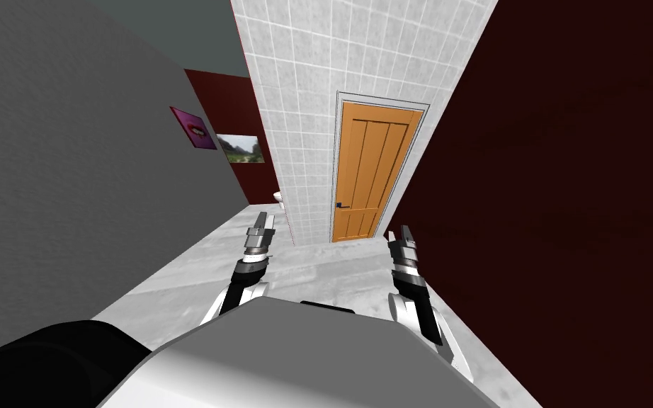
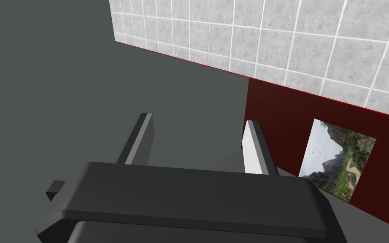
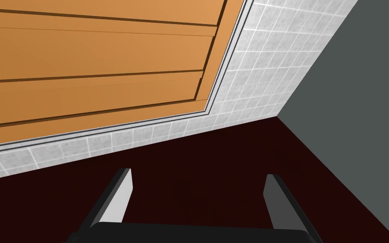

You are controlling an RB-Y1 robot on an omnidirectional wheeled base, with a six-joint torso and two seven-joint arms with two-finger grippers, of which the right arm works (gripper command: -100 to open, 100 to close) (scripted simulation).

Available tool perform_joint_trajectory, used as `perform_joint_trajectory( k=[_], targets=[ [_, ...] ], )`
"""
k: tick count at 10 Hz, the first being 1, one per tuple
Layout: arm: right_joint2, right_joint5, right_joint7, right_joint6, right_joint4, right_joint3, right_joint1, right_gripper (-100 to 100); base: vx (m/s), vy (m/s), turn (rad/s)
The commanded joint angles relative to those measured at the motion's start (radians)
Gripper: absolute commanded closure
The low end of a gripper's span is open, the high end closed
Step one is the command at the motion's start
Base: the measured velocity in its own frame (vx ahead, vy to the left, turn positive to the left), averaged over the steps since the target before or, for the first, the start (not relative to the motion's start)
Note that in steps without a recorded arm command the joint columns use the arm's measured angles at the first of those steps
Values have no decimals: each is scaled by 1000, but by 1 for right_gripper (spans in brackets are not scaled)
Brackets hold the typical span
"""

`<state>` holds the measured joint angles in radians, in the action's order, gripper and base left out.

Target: Pull the door open

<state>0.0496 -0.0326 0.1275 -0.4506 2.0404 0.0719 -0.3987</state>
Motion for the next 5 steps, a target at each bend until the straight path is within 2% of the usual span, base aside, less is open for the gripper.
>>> perform_joint_trajectory(
  k=[1,4,5],
  targets=[
    [6,4,-1,-8,-40,5,18,-100,48,-3,70],
    [17,13,-7,-32,-130,13,55,-100,83,-20,103],
    [17,13,-7,-32,-136,13,55,-100,59,-12,50]
  ],
)
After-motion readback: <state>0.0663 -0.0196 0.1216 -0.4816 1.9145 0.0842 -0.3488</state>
